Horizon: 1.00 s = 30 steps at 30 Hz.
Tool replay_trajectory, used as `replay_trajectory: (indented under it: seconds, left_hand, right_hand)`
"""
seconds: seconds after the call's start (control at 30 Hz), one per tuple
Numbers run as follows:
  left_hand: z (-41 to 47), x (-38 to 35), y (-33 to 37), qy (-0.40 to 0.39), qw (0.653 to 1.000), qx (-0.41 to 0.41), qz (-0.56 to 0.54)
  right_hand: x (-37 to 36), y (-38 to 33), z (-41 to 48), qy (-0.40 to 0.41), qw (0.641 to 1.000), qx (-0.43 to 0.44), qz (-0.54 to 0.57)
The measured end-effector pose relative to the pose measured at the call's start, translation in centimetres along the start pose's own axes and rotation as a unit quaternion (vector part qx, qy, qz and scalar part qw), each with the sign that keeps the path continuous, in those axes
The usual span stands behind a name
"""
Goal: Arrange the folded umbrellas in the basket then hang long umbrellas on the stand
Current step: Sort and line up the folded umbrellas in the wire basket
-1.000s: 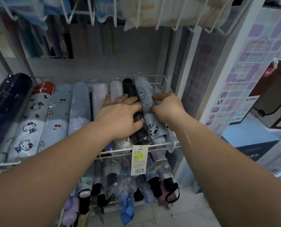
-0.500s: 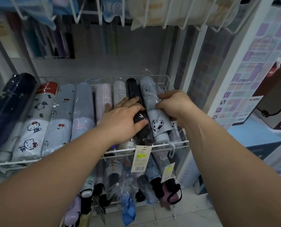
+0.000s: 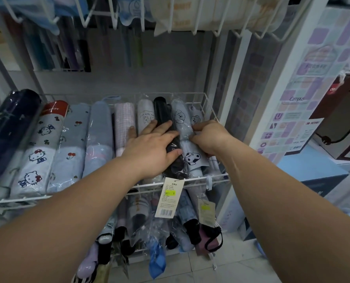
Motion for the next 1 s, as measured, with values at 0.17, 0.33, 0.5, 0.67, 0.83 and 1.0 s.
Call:
replay_trajectory:
  seconds: [0.17,0.33,0.5,0.67,0.83,1.0]
  left_hand:
    - [-1.3,1.1,-0.4,0.02,1.0,-0.002,-0.019]
    - [-4.5,5.6,-4.5,0.102,0.994,0.036,-0.007]
    - [-9.3,9.5,-13.5,0.145,0.975,0.153,0.065]
    - [-13.8,11.0,-19.4,0.148,0.953,0.256,0.071]
    - [-15.4,10.2,-21.1,0.149,0.944,0.293,0.033]
    - [-15.7,10.7,-22.1,0.216,0.922,0.304,-0.101]
  right_hand:
    - [0.8,-1.0,-0.9,0.052,0.997,0.017,-0.062]
    - [1.9,-6.3,-2.2,0.154,0.984,0.085,-0.01]
    - [-1.4,-15.3,-3.2,0.142,0.968,0.167,0.121]
    - [-7.7,-22.8,-3.6,0.002,0.938,0.18,0.297]
    - [-11.8,-27.2,-4.1,-0.072,0.899,0.144,0.407]
    - [-13.3,-27.9,-4.3,-0.113,0.857,0.123,0.487]
Point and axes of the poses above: each hand's wrist, its own z-axis towards the middle knuckle, its own x-axis out of the back of the hand, y = z × x, the point moved 8 cm from there along z, towards the middle knuckle, and after that the axes turned 1 degree about z, right-handed, at the moved point
